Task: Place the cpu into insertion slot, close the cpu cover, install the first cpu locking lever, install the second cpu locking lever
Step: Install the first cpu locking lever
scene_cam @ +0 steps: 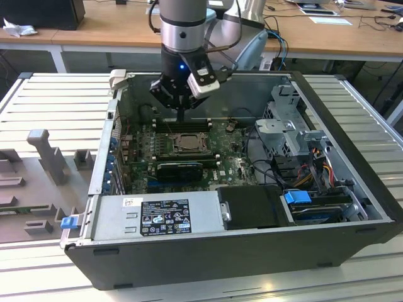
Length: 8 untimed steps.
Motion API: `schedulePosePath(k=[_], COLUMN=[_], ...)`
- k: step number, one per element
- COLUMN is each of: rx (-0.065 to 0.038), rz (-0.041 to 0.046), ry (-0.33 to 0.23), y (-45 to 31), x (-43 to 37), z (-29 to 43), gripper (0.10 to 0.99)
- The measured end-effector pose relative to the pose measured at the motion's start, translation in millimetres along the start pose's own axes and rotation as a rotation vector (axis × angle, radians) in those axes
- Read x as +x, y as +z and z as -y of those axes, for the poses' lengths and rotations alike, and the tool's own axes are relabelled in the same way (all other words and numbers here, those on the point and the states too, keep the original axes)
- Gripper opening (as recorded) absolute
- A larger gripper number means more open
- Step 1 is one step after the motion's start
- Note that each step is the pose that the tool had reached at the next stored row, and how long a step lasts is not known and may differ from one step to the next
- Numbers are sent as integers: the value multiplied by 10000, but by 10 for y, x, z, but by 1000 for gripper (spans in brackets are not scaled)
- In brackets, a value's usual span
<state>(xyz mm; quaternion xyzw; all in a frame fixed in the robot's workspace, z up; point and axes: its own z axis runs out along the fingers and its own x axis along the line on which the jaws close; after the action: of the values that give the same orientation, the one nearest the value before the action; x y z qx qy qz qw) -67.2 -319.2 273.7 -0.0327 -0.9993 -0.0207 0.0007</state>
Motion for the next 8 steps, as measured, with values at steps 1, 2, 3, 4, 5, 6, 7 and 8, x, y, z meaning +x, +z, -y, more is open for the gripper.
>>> schedulePosePath(k=[1,2,3,4,5,6,7,8], rx=[-18,-29,-35,-33,-34,-37,-38,-38], rz=[3,6,8,7,7,8,8,8], ry=[1,0,-1,-1,-1,-1,0,-1], y=[13,26,44,61,77,87,99,114], x=[86,154,234,295,350,386,421,443], z=[5,9,13,15,13,8,-3,-12], gripper=[106,106,106,106,106,106,106,106])
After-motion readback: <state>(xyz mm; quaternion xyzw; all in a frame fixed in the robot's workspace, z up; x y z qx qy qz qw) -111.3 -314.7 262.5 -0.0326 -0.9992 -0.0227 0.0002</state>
